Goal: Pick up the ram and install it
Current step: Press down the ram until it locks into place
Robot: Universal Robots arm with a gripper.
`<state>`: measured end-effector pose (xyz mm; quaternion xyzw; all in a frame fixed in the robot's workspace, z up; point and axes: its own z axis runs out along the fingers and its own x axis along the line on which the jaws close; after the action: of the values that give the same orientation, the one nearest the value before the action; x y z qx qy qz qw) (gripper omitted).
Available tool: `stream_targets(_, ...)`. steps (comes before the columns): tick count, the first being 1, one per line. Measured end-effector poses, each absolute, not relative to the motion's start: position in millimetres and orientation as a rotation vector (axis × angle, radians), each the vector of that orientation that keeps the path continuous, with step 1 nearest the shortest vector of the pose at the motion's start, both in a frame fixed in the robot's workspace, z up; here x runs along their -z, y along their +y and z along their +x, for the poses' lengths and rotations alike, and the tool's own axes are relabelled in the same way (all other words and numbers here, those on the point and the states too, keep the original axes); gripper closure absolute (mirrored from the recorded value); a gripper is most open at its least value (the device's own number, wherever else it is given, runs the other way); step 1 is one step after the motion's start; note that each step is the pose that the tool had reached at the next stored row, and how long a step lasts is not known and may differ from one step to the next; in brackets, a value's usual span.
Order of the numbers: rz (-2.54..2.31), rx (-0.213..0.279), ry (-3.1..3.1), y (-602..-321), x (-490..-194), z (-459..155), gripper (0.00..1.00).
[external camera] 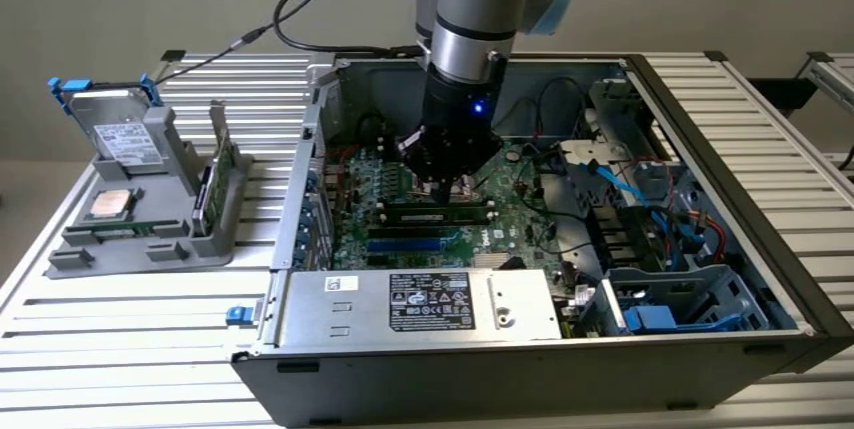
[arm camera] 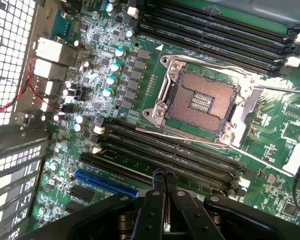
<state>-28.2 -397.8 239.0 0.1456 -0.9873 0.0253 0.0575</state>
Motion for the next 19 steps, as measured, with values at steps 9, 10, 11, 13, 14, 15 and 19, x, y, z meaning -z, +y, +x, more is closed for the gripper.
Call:
stream_targets(9,0.374,-0.083,-3.006,-398.2,-238.9,-28.2,0.9)
stream_targets(10,0.367,-0.083,-3.007,-398.3,-238.9,-28.3,0.9)
stream_targets(11,0.361,-0.083,-3.007,-398.6,-238.9,-28.3,0.9)
stream_targets(13,0.353,-0.084,-3.008,-399.2,-238.9,-28.2,0.9)
stream_targets(14,0.349,-0.084,-3.009,-399.7,-239.0,-28.2,0.9)
stream_targets(15,0.346,-0.084,-3.009,-400.3,-239.0,-28.2,0.9)
stream_targets(19,0.336,-0.084,-3.01,-402.5,-239.1,-28.2,0.9)
